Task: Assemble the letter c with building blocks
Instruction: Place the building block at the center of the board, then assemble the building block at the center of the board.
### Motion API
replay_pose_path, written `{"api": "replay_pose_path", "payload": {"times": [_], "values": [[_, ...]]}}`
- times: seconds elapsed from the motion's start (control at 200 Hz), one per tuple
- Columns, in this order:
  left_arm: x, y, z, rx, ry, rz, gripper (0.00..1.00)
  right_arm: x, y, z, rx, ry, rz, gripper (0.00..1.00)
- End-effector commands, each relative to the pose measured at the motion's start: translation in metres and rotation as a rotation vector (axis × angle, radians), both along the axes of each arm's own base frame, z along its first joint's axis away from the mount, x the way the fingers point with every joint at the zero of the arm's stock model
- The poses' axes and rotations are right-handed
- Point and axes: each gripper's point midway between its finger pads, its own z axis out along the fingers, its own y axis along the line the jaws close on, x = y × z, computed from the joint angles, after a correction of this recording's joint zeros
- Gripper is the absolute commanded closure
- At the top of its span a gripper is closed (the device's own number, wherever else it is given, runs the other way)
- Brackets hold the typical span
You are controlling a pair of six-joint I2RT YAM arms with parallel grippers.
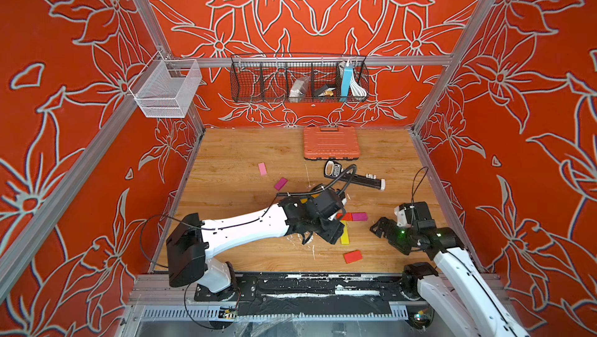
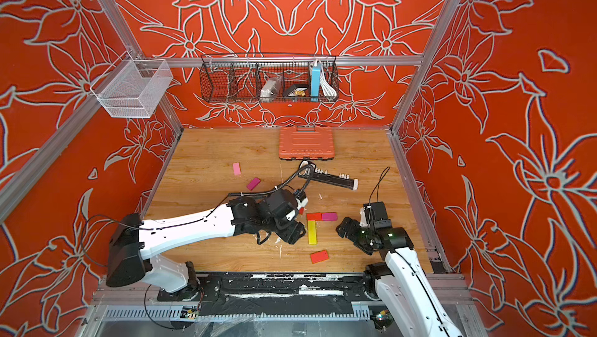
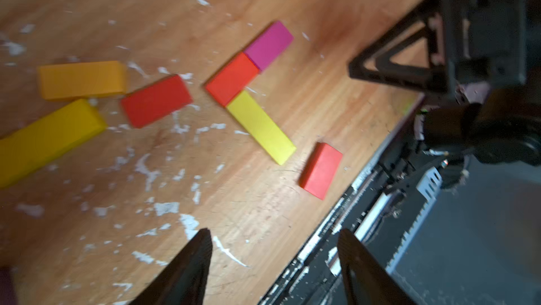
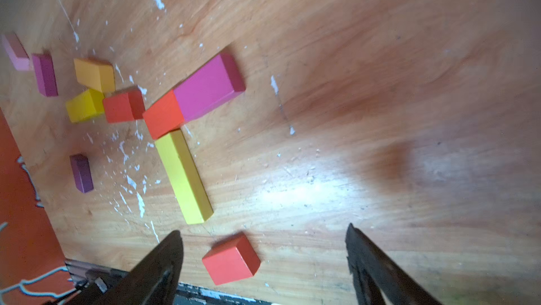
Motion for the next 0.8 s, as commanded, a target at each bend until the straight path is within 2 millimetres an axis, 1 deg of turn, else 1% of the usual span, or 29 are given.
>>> {"api": "replay_pose_path", "payload": {"times": [0.0, 0.165, 0.345, 0.455, 0.576, 0.696, 0.796], "values": [[0.015, 0.023, 0.009, -0.028, -0.018, 0.086, 0.29, -0.004, -0.001, 0.007, -0.073, -0.012, 0.053, 0.11], [0.035, 0.06, 0.003, -0.053, -0.001, 0.208, 0.27, -0.009, 0.001, 0.015, -0.155, -0.032, 0.128, 0.12], [0.044, 0.088, -0.01, -0.061, 0.021, 0.29, 0.23, -0.009, 0.009, 0.018, -0.213, -0.045, 0.199, 0.12], [0.046, 0.099, -0.017, -0.063, 0.039, 0.319, 0.22, -0.006, 0.017, 0.02, -0.264, -0.06, 0.249, 0.12], [0.047, 0.109, -0.025, -0.058, 0.054, 0.345, 0.21, -0.001, 0.026, 0.03, -0.357, -0.091, 0.324, 0.12], [0.05, 0.115, -0.032, -0.064, 0.073, 0.365, 0.2, 0.002, 0.038, 0.037, -0.412, -0.122, 0.379, 0.11], [0.052, 0.118, -0.036, -0.064, 0.084, 0.378, 0.19, -0.001, 0.043, 0.037, -0.462, -0.128, 0.417, 0.11]]}}
